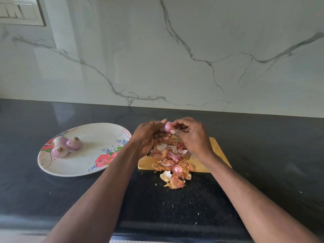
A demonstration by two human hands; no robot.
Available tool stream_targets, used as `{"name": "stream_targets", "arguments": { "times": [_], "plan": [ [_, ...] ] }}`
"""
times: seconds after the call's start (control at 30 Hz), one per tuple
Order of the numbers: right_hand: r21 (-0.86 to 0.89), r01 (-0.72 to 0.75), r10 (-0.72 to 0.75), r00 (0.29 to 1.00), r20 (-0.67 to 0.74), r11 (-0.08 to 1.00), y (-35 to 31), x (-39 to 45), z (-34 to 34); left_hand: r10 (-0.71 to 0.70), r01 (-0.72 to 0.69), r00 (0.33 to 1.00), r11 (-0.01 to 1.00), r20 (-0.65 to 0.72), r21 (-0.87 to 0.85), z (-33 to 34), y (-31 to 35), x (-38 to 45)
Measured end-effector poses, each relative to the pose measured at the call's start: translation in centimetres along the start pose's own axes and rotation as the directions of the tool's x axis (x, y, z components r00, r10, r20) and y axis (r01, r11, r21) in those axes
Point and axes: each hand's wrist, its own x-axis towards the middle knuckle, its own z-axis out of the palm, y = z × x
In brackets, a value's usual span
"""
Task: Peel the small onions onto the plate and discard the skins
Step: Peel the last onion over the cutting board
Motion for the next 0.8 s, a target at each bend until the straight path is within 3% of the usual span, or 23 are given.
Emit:
{"name": "stream_targets", "arguments": {
  "times": [0.57,0.8],
  "plan": [
    [-0.155,0.109,-0.111,0.994,-0.009,0.982,-0.27,-0.66,0.55,0.002,-0.001,0.998,1.0,-0.068,0.018,0.37,-0.19,-0.24],
    [-0.063,-0.001,0.0,1.0,-0.017,0.998,-0.65,-0.46,0.35,0.002,-0.001,0.997,1.0,-0.081,0.008,0.35,0.04,-0.28]
  ]
}}
